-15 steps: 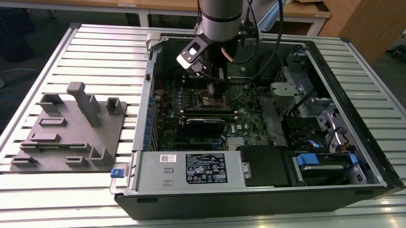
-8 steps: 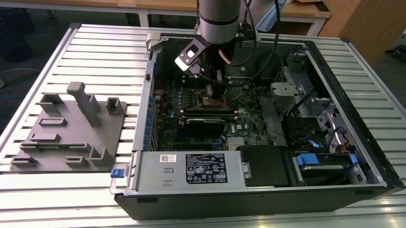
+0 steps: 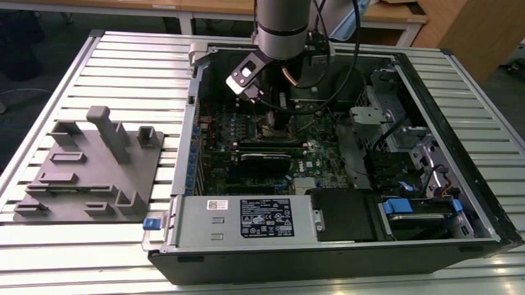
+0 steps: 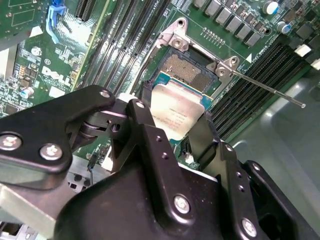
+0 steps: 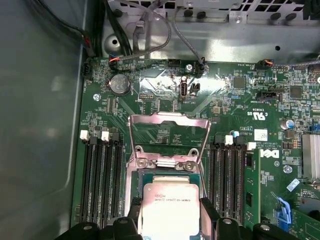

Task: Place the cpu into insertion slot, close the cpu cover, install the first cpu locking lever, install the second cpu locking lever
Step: 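Place the cpu into insertion slot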

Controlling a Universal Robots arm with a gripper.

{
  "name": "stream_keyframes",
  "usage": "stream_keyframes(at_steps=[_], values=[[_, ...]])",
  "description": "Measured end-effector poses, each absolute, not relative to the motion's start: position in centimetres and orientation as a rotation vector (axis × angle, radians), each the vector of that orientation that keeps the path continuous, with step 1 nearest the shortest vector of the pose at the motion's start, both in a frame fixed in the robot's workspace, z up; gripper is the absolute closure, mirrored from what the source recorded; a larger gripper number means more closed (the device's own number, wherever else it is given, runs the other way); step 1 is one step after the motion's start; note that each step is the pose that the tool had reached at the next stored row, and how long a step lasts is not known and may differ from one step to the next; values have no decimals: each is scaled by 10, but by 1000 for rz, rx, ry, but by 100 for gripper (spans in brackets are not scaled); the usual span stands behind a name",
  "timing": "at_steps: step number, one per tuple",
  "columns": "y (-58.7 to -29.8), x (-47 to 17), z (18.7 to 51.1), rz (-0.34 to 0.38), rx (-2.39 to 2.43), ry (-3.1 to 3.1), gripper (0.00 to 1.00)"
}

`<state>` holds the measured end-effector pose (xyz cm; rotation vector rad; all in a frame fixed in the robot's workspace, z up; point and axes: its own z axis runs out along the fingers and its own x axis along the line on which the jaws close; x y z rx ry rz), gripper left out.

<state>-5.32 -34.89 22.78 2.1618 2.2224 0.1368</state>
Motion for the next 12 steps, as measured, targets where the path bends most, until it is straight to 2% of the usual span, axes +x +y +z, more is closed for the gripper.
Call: stream_keyframes(at_steps=[12], values=[[-349,-56,221,138,2162,2222,46]])
